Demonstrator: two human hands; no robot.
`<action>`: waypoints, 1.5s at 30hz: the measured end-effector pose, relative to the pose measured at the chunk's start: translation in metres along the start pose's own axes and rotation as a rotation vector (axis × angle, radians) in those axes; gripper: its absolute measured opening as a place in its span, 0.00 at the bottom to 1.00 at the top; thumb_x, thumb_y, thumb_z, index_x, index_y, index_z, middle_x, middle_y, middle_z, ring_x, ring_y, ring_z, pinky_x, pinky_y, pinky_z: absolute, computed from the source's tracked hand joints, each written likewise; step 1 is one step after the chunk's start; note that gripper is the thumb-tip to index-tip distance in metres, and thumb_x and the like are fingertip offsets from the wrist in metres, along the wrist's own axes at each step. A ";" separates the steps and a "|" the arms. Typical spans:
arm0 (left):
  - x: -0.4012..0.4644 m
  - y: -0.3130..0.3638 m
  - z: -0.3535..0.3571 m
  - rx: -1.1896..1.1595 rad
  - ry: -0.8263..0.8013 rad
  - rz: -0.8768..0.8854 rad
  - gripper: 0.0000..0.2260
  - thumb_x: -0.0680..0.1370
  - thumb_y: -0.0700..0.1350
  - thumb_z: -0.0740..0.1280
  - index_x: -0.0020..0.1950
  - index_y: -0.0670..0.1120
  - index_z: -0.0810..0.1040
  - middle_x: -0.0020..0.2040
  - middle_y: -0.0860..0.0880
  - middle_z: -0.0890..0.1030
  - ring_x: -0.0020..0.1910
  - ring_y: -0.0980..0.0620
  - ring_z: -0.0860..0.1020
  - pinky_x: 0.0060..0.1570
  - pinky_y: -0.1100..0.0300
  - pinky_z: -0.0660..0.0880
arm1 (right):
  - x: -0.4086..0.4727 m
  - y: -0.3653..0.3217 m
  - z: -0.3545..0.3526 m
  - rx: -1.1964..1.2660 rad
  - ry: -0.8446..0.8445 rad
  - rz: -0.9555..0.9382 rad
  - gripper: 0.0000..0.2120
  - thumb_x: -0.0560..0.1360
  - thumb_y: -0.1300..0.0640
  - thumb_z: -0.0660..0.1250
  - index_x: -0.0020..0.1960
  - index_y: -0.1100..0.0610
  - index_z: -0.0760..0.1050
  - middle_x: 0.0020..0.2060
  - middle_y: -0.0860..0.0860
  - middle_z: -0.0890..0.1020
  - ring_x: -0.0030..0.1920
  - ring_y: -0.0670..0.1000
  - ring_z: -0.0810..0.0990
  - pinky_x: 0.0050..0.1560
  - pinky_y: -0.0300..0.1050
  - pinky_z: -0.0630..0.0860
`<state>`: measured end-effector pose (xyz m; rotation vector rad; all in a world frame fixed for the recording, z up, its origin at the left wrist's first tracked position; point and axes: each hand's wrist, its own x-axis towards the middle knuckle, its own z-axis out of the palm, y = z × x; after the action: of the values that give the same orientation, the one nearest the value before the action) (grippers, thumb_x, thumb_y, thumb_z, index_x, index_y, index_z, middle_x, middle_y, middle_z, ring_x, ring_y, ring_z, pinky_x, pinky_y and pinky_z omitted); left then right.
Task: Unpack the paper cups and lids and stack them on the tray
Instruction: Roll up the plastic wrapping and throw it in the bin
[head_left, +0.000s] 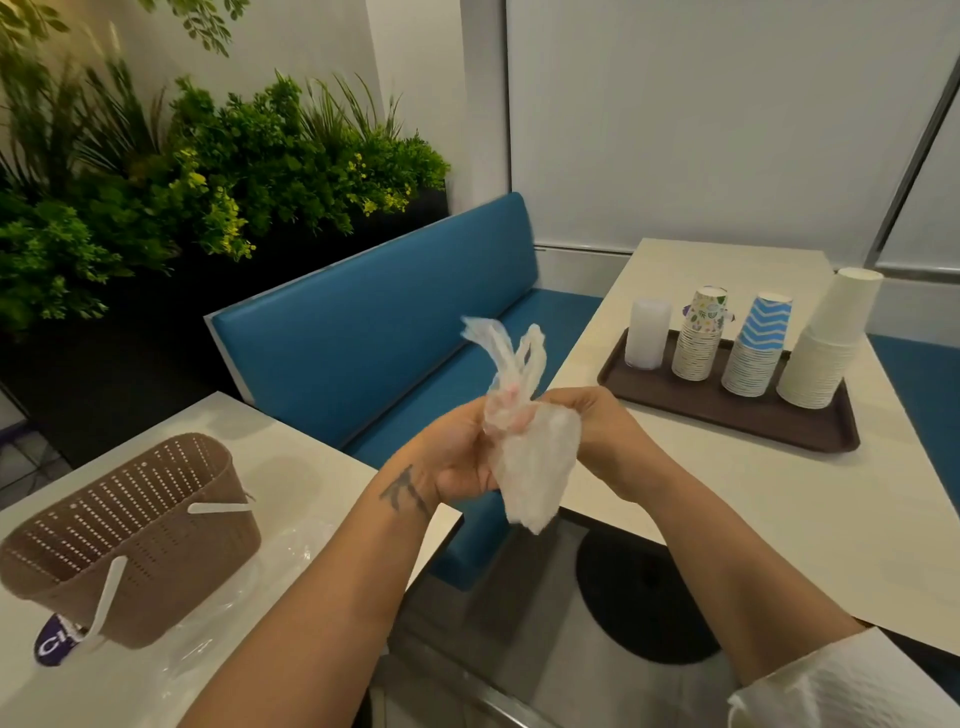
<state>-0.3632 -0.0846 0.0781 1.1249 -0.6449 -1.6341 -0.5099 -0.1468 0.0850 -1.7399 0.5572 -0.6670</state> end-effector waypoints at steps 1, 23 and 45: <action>-0.001 0.002 -0.001 -0.129 0.015 0.021 0.13 0.81 0.44 0.60 0.61 0.36 0.74 0.47 0.45 0.76 0.32 0.63 0.80 0.33 0.67 0.78 | 0.000 -0.001 0.001 -0.044 0.001 0.011 0.10 0.68 0.72 0.71 0.38 0.58 0.82 0.29 0.47 0.81 0.31 0.42 0.77 0.36 0.35 0.74; 0.022 -0.013 0.017 0.368 0.381 0.330 0.08 0.77 0.54 0.65 0.53 0.53 0.77 0.52 0.52 0.82 0.54 0.50 0.79 0.61 0.51 0.75 | 0.000 0.008 -0.009 0.200 0.099 0.477 0.25 0.72 0.40 0.68 0.62 0.54 0.68 0.49 0.57 0.80 0.35 0.54 0.81 0.42 0.47 0.80; 0.021 -0.041 0.071 0.047 0.154 0.108 0.23 0.71 0.47 0.75 0.63 0.44 0.75 0.58 0.44 0.79 0.55 0.46 0.79 0.49 0.45 0.80 | -0.040 0.039 -0.046 0.527 0.394 0.130 0.16 0.71 0.69 0.70 0.53 0.57 0.69 0.50 0.52 0.76 0.51 0.52 0.78 0.42 0.41 0.80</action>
<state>-0.4466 -0.0973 0.0663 1.2166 -0.6351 -1.4322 -0.5720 -0.1621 0.0509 -1.0766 0.6839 -0.9722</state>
